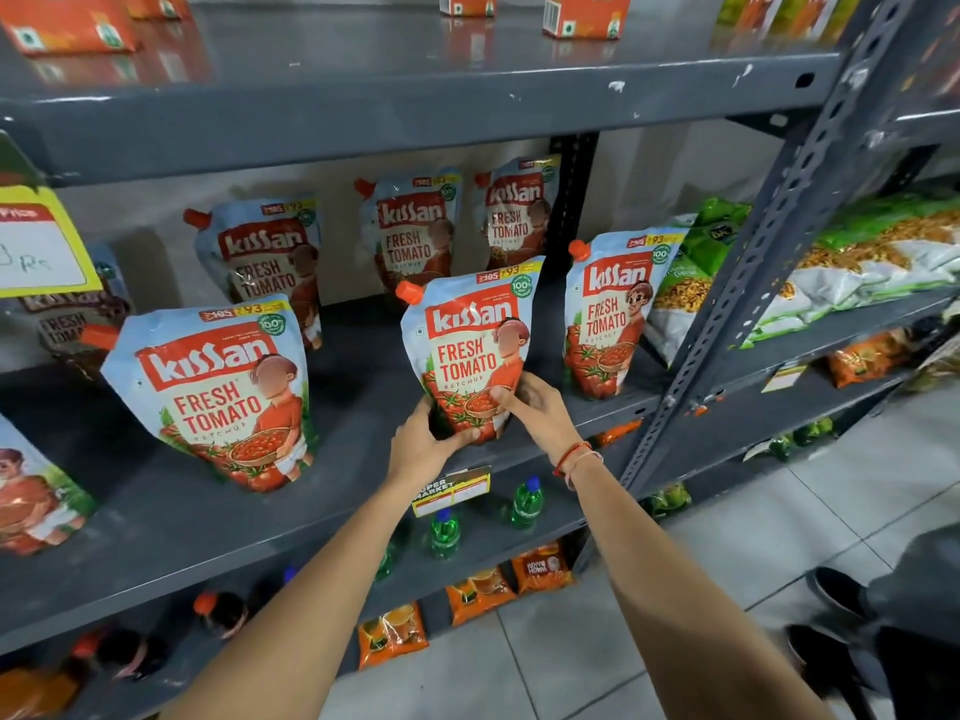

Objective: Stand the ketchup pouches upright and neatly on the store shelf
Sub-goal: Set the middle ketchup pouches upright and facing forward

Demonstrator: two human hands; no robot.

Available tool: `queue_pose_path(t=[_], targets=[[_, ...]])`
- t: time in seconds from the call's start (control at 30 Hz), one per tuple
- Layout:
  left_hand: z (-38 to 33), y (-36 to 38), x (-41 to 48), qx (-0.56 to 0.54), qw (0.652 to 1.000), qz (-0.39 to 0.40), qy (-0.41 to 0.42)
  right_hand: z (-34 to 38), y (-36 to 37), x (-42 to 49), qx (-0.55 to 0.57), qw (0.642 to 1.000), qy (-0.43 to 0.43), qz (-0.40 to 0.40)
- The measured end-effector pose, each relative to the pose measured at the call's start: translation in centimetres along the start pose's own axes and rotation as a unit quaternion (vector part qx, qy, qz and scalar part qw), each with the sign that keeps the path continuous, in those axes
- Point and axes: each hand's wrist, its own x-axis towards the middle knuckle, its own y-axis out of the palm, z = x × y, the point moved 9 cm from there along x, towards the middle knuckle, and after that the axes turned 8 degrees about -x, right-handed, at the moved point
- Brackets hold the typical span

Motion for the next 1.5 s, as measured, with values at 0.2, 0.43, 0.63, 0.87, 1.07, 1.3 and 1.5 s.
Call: queue_pose_path(t=[0.2,0.43,0.63,0.87,1.07,1.3,1.5], targets=[[-0.3,0.0,0.0,0.006,1.000,-0.009,0.008,0.2,0.0,-0.3,-0.007,1.000,0.002,-0.004],[-0.1,0.8,-0.5,0.010,1.000,0.004,0.009,-0.5,-0.7,-0.3,-0.014,1.000,0.015,-0.009],[0.1,0.4,-1.6,0.002,0.998,0.055,0.031,0.1,-4.0,-2.6,-0.050,0.986,0.055,-0.149],[1.5,-10.0,-7.0,-0.073,0.985,-0.113,0.105,3.7,0.5,-8.3,-0.083,0.942,-0.032,-0.325],[5.6,-21.2,-11.1,-0.090,0.946,-0.300,0.088,4.9,14.0,-4.9,-0.097,0.993,-0.013,-0.070],[8.1,-22.8,-6.1,-0.074,0.991,-0.106,0.014,4.3,23.0,-1.1,-0.083,0.985,0.057,0.142],[8.1,-22.0,-4.5,-0.031,0.999,-0.041,-0.001,4.2,24.9,-1.0,-0.095,0.978,0.064,0.173]])
